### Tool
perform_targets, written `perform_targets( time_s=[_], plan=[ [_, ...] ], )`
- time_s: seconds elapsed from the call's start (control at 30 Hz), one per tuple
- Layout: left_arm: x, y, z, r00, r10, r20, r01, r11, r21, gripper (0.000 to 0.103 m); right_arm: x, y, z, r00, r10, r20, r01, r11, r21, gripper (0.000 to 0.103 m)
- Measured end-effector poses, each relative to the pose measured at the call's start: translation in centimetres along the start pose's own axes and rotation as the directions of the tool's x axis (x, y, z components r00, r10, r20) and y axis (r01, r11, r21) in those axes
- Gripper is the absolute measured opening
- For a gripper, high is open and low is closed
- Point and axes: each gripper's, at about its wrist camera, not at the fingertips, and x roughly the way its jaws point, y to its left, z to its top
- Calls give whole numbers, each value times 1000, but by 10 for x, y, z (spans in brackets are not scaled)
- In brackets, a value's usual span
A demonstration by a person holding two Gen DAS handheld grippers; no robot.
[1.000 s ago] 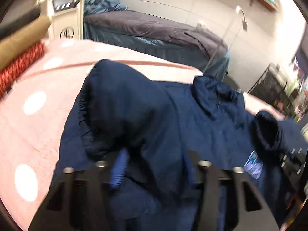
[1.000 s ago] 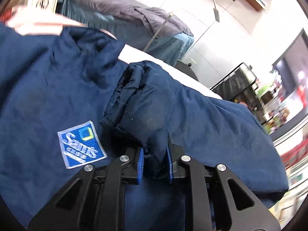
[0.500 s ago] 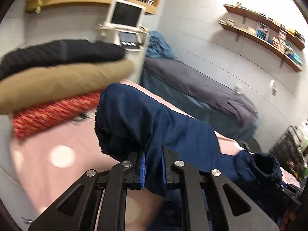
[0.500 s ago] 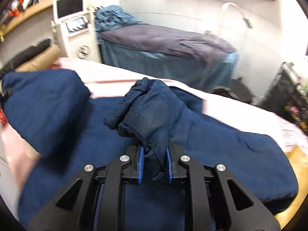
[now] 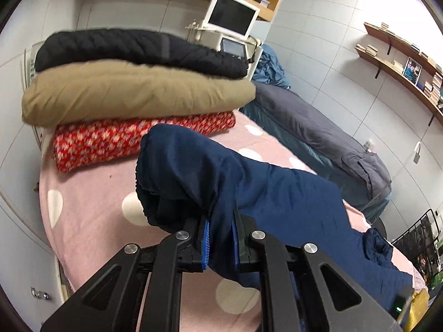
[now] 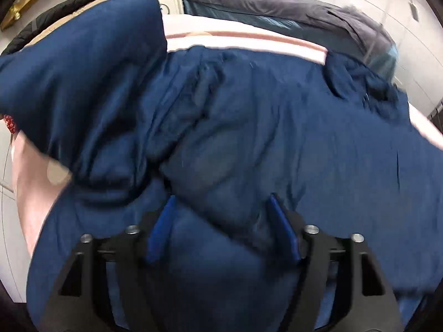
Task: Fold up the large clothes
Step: 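Fold the held sleeve across the jacket body with the left gripper and release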
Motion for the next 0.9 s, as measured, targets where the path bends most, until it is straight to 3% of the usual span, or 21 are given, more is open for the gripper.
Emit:
perform_targets(
  time_s=[0.17, 0.27, 0.37, 0.57, 0.77, 0.9],
  plan=[
    [11, 9, -12, 999, -16, -46, 14, 999, -34, 12, -38, -12, -26, 995, 56, 81, -62, 995, 75, 75],
    [11, -2, -15, 998, -39, -50, 39, 999, -10, 12, -49, -27, -36, 995, 55, 79, -65, 990, 127, 75],
    [9, -29, -15, 993, -103, -60, 105, 994, 33, 12, -58, -46, -49, 996, 53, 70, -66, 979, 194, 75],
    [-7, -111, -12, 971, -237, -42, 240, 957, 165, 12, -79, -82, -73, 997, 33, 70, -51, 957, 287, 75],
    [-19, -212, -17, 921, -385, -63, 386, 875, 292, 12, -106, -110, -93, 996, 21, 88, -50, 936, 347, 75],
    [-25, -289, -46, 879, -461, -124, 470, 790, 394, 12, -117, -123, -102, 995, 4, 96, -40, 925, 377, 75]
  ],
)
